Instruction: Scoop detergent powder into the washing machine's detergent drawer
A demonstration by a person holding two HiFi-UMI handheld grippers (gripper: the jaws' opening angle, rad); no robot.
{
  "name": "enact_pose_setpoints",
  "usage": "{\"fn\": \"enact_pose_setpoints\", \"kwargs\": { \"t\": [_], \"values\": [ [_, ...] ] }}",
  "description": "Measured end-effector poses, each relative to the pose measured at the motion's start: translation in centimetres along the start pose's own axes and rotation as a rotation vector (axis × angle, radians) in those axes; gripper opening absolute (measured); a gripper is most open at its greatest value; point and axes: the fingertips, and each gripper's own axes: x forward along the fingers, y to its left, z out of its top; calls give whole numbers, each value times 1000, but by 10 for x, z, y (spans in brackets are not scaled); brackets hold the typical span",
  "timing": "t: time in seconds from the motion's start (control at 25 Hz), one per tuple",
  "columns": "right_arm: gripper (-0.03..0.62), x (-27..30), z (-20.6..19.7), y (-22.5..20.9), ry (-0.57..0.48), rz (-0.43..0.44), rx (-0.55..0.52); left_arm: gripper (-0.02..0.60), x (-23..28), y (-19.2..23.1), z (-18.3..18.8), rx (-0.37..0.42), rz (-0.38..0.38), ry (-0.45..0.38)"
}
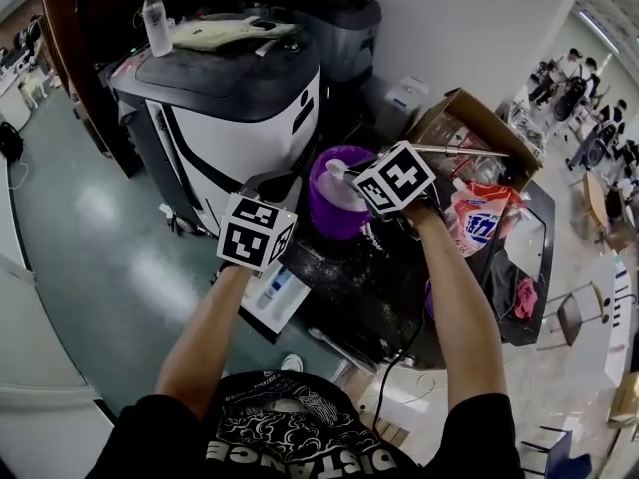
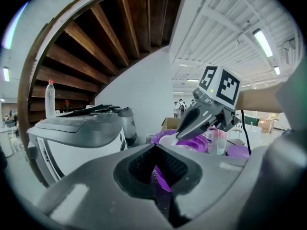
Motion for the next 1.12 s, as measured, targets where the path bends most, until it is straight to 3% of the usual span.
{"fn": "enact_pose_setpoints", "kwargs": {
  "t": [0.44, 1.12],
  "values": [
    [37, 38, -12, 7, 166, 76, -35, 2, -5, 9, -10, 5, 41, 16],
    [37, 45, -13, 23, 285, 180, 95, 2, -15, 13, -12, 10, 45, 14]
  ]
}}
